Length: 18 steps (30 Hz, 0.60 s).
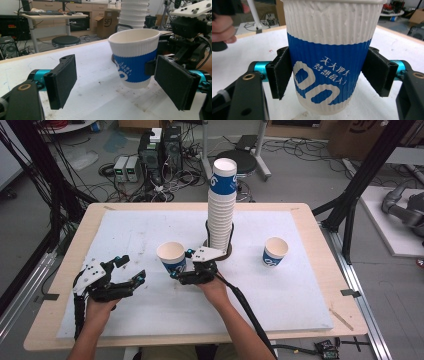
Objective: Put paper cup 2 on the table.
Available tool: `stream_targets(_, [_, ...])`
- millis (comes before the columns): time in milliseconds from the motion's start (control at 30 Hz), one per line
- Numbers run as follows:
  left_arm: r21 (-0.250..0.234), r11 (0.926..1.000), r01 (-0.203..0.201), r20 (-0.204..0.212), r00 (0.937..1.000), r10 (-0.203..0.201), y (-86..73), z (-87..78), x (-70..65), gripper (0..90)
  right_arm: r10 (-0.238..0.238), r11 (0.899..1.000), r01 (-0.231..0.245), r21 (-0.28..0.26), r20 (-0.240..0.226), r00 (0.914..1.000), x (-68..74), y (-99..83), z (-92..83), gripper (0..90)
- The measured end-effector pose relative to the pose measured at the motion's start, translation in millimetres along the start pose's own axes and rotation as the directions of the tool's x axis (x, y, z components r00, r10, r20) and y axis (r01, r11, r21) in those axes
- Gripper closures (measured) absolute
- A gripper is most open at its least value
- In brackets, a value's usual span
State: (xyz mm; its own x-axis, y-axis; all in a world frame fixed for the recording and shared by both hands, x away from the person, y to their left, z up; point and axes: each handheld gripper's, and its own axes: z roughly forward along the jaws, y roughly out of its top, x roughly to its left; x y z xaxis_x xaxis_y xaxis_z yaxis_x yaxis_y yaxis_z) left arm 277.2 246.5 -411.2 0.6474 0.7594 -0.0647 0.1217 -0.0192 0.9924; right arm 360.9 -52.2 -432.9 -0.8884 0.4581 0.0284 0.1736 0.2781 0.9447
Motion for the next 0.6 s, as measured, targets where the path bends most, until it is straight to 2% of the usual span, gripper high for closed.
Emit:
stream_targets(300, [0.003,1.0000,0.001,0.000,1.0000,-0.001,-0.6,0.1,0.3,18.3,0.032,0.997,-0.033,0.074,0.012,0.9994,-0.7,-8.6,17.2,27.9])
stream_targets(400, [0.005,1.0000,0.003,0.003,1.0000,-0.003,-0.8,0.8,-0.1,18.4,0.047,0.993,-0.047,0.104,0.002,0.9989,-1.8,-11.4,20.3,27.8])
stream_targets(600, [0.010,0.9999,0.003,0.003,1.0000,-0.003,-1.4,1.5,-0.6,18.5,0.035,0.989,-0.035,0.141,0.002,0.9994,-2.0,-10.9,20.6,27.8])
